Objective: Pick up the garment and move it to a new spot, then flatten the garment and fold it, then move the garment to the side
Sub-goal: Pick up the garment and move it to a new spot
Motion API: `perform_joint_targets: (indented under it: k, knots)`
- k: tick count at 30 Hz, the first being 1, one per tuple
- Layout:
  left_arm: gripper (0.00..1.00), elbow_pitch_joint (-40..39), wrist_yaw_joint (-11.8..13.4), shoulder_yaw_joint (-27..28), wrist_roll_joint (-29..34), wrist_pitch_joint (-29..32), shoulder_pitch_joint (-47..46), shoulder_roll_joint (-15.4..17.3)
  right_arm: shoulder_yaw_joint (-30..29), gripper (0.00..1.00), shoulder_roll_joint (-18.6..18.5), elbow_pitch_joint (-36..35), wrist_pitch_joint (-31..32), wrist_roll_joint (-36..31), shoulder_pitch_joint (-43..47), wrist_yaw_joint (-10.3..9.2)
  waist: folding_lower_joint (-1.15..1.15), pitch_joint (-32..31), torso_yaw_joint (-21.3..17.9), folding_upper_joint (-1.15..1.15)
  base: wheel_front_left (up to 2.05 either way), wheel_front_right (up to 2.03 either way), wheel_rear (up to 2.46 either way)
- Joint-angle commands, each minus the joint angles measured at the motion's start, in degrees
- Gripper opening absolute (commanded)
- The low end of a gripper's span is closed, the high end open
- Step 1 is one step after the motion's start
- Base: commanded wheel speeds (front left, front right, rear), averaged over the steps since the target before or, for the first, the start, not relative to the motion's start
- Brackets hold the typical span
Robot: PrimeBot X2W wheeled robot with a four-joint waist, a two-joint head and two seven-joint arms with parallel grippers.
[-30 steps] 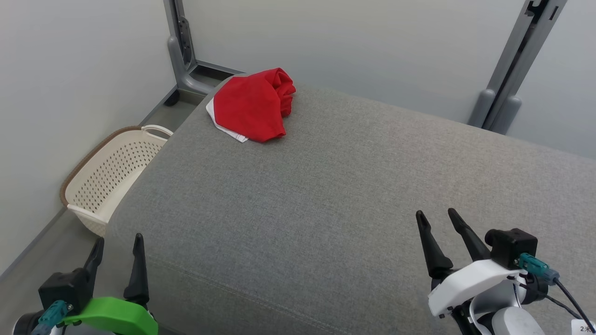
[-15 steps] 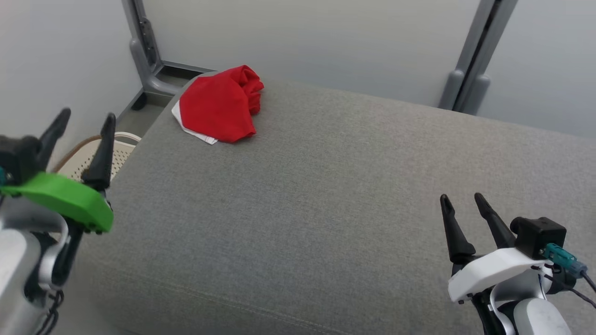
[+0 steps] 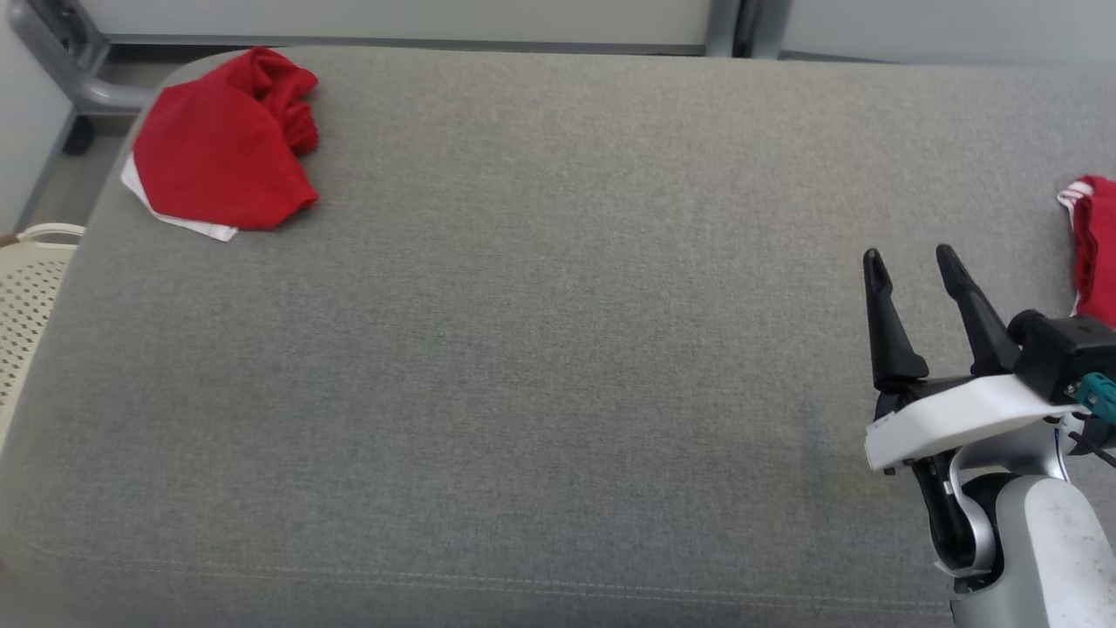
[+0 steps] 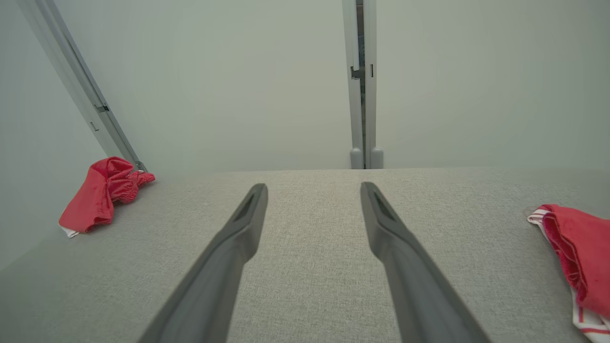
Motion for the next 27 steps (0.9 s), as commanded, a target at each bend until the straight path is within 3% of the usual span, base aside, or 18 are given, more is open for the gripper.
perform_joint_targets:
  k: [1, 14, 19, 27]
  knots:
    - [1.00, 1.23, 0.16, 0.14, 0.35, 0.65, -1.71, 0.37, -0.25, 1.00, -0.17, -0.61, -0.03, -0.55, -1.48, -0.02, 0.00, 9.59, -9.09, 0.00, 0.00, 0.00, 0.00]
    - [1.00, 10.33, 1.26, 0.02, 1.58, 5.73, -11.74, 1.34, -1.86, 1.00, -0.11, -4.38, -1.00, -0.29, -6.20, -0.02, 0.00, 21.84, -16.38, 0.00, 0.00, 0.00, 0.00]
    - [1.00, 11.99, 1.24, -0.71, 2.12, 7.35, -13.74, 1.01, -2.12, 1.00, -0.12, -4.96, -1.30, -0.29, -6.59, -0.02, 0.00, 24.79, -17.50, 0.00, 0.00, 0.00, 0.00]
    - [1.00, 14.49, 3.69, -0.53, 2.61, 7.70, -13.89, 2.45, -1.81, 1.00, -0.12, -6.08, -1.26, -0.90, -7.38, -0.02, 0.00, 27.69, -18.47, 0.00, 0.00, 0.00, 0.00]
